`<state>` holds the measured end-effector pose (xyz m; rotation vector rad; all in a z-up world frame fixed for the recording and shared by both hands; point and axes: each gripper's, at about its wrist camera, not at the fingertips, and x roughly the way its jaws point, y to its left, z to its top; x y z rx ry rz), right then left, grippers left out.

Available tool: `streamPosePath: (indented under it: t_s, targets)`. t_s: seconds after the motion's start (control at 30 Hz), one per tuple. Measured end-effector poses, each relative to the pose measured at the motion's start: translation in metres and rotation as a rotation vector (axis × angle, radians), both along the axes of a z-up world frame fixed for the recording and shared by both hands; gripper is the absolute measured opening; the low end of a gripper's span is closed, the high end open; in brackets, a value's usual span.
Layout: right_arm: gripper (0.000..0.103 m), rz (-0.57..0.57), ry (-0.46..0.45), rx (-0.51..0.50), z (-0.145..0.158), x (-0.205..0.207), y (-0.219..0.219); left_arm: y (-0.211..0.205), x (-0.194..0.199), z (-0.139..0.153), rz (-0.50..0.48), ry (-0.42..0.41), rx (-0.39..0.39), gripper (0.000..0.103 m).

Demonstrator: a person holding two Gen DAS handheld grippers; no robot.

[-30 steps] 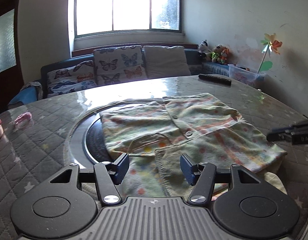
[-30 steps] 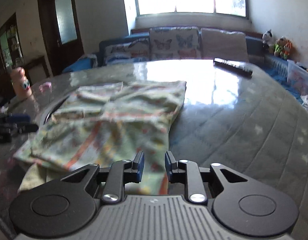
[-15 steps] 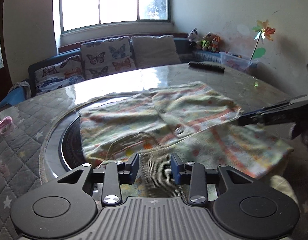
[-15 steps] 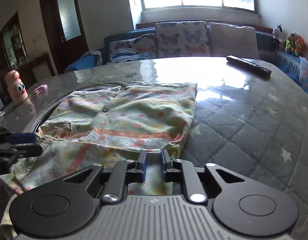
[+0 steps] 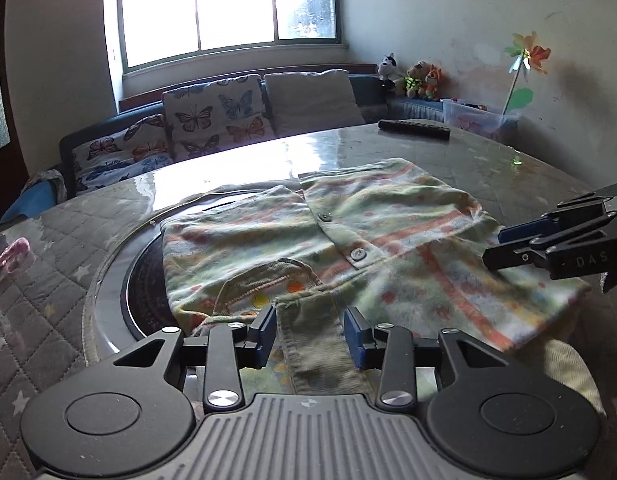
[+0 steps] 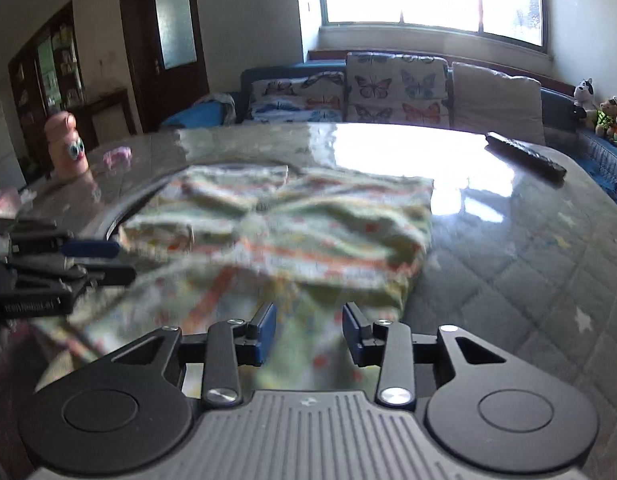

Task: Fold clothes

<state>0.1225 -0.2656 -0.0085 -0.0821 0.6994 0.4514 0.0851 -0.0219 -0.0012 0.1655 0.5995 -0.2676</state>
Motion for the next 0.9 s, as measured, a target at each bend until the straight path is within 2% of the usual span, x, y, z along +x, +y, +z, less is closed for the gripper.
streamPosePath:
  t_s: [0.13, 0.4, 0.63, 0.9]
  targets:
    - [0.037, 0.010, -0.026, -0.041, -0.001, -0.023, -0.005, -0.009, -0.019, 0.005, -0.054, -0.049, 0.017, 0.044]
    - [0.036, -0.059, -0.018, -0.039, -0.004, -0.059, -0.030, -0.026, -0.039, -0.011, -0.121, -0.034, 0.063, 0.044]
    - [0.036, -0.046, -0.089, 0.008, 0.013, -0.062, -0.028, -0.024, -0.047, -0.004, -0.107, -0.051, 0.065, 0.047]
    - [0.037, -0.004, -0.041, -0.003, -0.002, -0.064, -0.022, -0.010, -0.074, -0.001, -0.151, -0.053, 0.132, 0.052]
